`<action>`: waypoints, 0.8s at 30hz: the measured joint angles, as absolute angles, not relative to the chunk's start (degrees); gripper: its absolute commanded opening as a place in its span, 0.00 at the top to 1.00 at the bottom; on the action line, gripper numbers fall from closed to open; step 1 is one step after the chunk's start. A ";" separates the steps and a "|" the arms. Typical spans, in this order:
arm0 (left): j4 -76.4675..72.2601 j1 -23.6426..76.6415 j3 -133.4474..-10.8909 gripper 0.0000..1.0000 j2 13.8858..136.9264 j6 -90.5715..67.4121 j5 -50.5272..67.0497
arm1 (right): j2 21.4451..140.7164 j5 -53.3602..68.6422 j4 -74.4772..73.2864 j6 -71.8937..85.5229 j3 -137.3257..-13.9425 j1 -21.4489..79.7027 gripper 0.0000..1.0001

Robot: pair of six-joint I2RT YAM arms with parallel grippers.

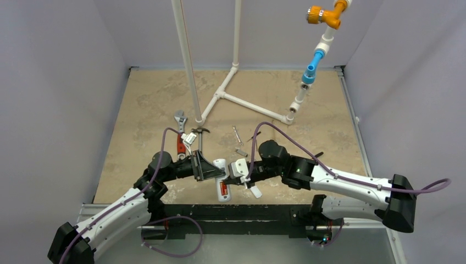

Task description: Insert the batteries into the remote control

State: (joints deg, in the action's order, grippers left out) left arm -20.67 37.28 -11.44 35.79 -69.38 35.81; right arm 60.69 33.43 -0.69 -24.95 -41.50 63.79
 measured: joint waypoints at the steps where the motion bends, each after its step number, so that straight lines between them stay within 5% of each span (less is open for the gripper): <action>1: -20.45 37.28 -11.44 1.00 35.79 -69.38 35.77 | 60.88 32.80 -1.23 -25.04 -41.89 64.14 0.96; 20: -18.37 37.56 -11.44 1.00 36.12 -69.30 35.31 | 64.66 24.99 -8.67 -27.59 -46.70 68.73 0.97; 24: -18.55 37.58 -11.44 1.00 36.14 -69.30 35.35 | 63.53 25.06 -6.00 -26.76 -44.82 68.73 0.90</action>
